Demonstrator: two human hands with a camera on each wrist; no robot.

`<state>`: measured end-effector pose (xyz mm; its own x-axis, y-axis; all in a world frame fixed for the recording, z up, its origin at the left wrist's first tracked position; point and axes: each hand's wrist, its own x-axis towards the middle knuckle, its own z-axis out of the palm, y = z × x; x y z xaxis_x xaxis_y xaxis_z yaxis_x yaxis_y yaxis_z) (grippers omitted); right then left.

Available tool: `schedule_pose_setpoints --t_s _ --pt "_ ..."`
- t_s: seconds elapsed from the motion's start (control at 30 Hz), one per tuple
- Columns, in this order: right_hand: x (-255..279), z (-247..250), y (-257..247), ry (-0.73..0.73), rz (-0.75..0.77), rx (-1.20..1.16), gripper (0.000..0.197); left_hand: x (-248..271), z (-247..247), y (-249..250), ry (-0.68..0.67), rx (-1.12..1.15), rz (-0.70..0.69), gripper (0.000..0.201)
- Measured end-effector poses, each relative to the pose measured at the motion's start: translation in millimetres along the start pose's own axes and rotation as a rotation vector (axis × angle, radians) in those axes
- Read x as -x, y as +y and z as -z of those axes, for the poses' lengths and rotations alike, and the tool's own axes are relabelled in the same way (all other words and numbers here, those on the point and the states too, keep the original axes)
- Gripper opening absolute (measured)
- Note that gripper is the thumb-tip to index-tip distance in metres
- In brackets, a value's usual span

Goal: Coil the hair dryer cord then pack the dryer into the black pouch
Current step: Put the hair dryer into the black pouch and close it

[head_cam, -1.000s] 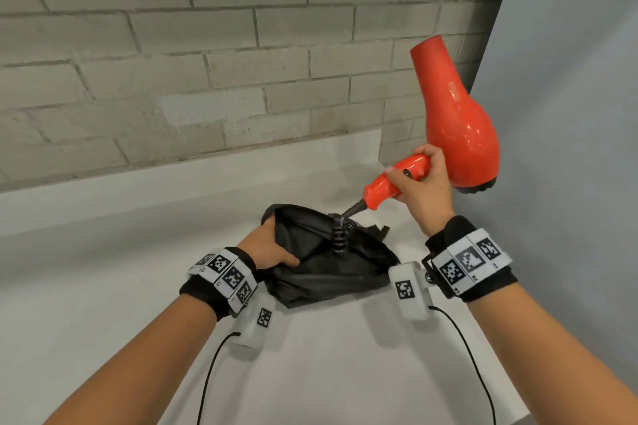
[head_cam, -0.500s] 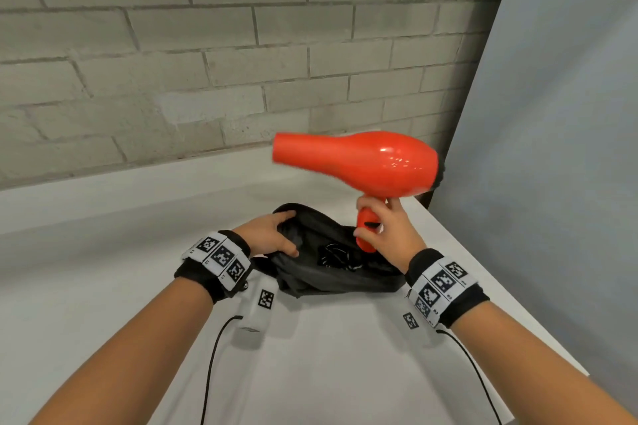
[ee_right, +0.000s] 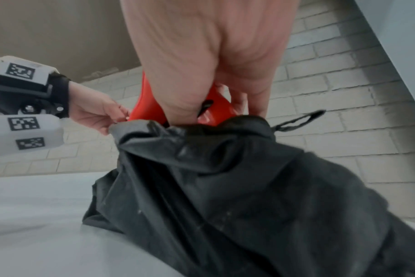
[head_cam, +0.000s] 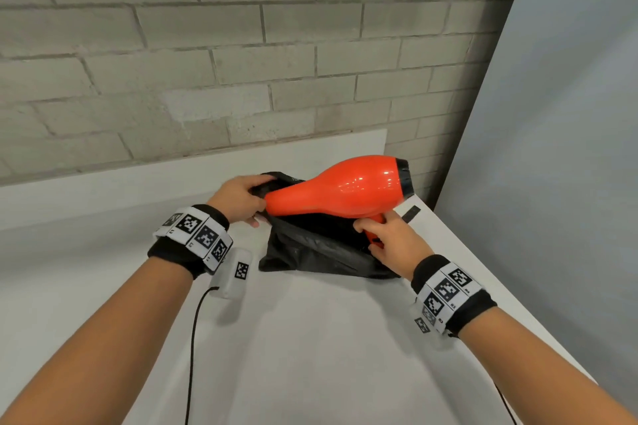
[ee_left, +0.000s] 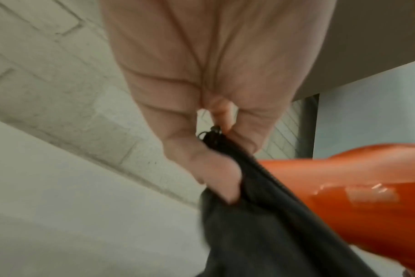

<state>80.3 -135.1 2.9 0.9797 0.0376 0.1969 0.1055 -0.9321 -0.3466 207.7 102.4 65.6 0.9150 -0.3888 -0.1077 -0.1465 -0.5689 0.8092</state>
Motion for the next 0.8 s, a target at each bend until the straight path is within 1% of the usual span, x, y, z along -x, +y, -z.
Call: schedule_pose_setpoints --t_s 0.07,0.13,0.3,0.5,0.57,0.63,0.7,0.8 --pt "-1.9 0.3 -1.4 0.000 0.004 -0.009 0.039 -1.3 1.1 2.8 0.187 0.001 -0.119 0.048" --pt "-3.9 -1.2 -4.0 -0.008 0.007 -0.013 0.041 -1.0 -3.8 7.7 0.305 0.002 -0.218 0.041" --pt "-5.5 -5.7 -5.8 -0.014 0.020 -0.032 0.043 0.3 -17.3 24.7 0.402 0.026 -0.312 0.037" --pt "-3.8 0.4 -5.3 -0.055 0.015 0.022 0.042 9.9 -27.8 48.7 0.384 0.121 -0.425 0.028" --pt "-2.0 4.7 -8.3 -0.110 -0.012 0.098 0.041 14.4 -29.9 58.1 0.365 0.131 -0.456 0.028" --pt "-0.3 6.8 -13.0 -0.199 -0.037 0.213 0.040 19.2 -33.7 68.0 0.333 0.162 -0.500 0.028" --pt "0.3 6.5 -18.2 -0.274 -0.029 0.321 0.044 24.9 -38.9 78.2 0.305 0.182 -0.542 0.027" --pt "-1.2 7.4 -23.0 -0.295 -0.022 0.350 0.049 31.3 -45.9 86.9 0.250 0.229 -0.562 0.022"
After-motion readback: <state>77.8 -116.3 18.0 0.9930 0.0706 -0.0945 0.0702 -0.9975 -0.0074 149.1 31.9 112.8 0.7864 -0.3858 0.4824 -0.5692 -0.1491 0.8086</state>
